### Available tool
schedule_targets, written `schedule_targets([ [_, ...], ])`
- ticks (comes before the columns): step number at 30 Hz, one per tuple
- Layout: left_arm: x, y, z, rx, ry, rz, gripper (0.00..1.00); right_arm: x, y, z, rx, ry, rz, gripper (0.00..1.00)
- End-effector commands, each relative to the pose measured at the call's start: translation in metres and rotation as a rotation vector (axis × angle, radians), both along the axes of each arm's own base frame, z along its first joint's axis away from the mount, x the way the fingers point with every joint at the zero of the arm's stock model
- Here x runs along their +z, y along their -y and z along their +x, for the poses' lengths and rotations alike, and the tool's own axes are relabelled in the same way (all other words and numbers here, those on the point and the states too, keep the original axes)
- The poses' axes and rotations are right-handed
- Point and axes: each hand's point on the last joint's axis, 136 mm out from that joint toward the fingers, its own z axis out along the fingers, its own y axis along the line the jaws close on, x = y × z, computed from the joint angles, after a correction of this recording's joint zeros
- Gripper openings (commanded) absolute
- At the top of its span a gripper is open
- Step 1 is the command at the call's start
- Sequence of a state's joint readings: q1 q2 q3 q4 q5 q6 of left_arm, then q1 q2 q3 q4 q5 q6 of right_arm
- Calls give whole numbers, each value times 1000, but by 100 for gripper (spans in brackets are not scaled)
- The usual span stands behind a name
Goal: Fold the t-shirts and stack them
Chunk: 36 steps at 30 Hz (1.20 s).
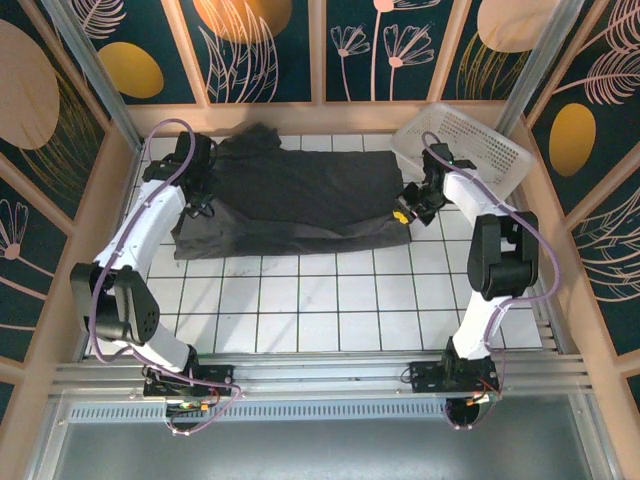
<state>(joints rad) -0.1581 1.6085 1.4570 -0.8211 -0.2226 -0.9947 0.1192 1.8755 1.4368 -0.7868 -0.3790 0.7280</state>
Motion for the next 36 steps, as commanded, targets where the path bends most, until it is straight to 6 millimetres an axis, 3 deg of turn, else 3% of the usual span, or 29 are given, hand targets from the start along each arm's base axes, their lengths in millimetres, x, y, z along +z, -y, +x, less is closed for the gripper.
schedule_targets([
  [1, 14, -13, 23, -9, 59, 70, 0, 0, 11, 14, -67, 8, -57, 0],
  [12, 11, -33, 41, -11, 57, 169, 0, -8, 25, 17, -151, -5, -112, 0],
  [13, 1, -34, 45, -12, 39, 173, 0, -10, 26, 17, -157, -11, -120, 0],
  [26, -18, -39, 61, 3, 15, 201, 0, -18, 24, 41, -133, 10, -122, 0],
  [28, -17, -37, 73, -12, 47, 200, 0, -17, 24, 46, -124, 25, -130, 15],
  [30, -14, -35, 86, -39, 76, 200, 17, -12, 25, 54, -112, 57, -139, 33],
  [31, -15, -37, 90, -40, 67, 204, 37, -7, 26, 58, -100, 78, -154, 41],
  [32, -17, -40, 90, -35, 42, 210, 48, -2, 28, 61, -90, 95, -173, 47],
  [34, -14, -47, 91, -25, 11, 213, 57, 10, 33, 62, -68, 132, -218, 54],
  [36, -15, -52, 82, -18, -10, 215, 61, 16, 38, 55, -46, 161, -258, 61],
])
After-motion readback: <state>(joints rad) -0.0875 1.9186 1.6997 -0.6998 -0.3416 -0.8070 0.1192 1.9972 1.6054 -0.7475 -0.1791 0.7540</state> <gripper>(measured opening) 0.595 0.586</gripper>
